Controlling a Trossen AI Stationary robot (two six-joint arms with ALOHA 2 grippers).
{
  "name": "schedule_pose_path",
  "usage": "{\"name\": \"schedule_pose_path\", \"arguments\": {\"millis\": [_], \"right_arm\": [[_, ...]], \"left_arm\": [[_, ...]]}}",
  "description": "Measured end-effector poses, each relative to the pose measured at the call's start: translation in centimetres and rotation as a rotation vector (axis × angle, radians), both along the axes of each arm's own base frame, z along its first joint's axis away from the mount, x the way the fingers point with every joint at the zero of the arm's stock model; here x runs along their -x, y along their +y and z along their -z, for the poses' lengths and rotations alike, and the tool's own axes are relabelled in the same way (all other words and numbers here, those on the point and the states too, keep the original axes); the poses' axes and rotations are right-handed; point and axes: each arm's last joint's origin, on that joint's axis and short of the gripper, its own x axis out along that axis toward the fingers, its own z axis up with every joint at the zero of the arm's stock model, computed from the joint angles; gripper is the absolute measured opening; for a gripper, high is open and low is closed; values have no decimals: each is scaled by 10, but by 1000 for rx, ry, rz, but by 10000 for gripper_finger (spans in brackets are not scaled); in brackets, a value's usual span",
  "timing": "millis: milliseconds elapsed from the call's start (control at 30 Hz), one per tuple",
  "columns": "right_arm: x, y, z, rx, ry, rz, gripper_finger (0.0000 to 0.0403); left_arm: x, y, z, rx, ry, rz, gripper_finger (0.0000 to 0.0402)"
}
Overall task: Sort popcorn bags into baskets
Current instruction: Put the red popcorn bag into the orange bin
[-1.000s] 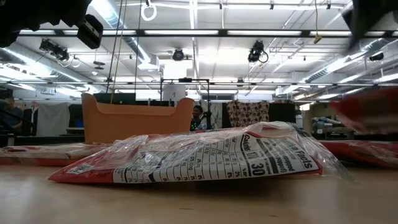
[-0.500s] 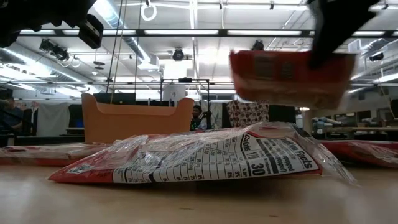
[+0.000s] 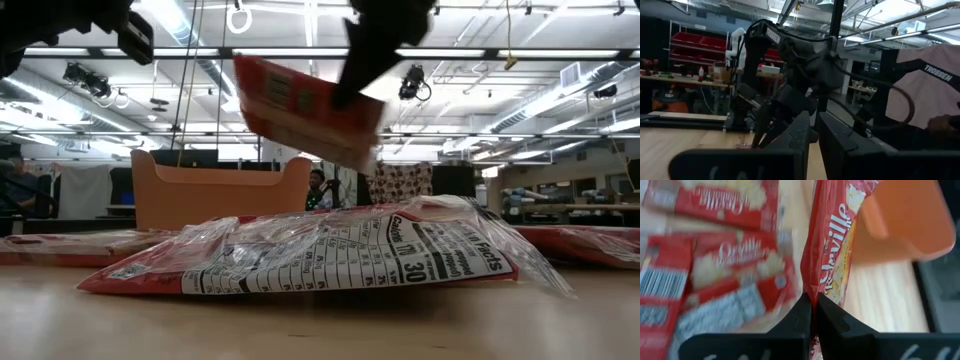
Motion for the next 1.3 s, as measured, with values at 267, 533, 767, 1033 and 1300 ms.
{"name": "schedule_pose_path", "arguments": {"millis": [267,533,767,1033,1300], "right_arm": [[-35,-35,-18,132,-166,-81,19],[-63,-99,-35,172,-273,-223,20],[-70,-154,-24,143,-234,-260,20],[-85,-193,19,225,-131,-264,21],[-85,-208,33,235,-62,-259,23]], "left_arm": [[11,6,6,19,-18,-33,43],[10,5,7,23,1,-17,43],[10,5,7,55,4,4,43],[9,9,8,53,8,-55,43],[7,14,9,-38,8,-128,43]]}}
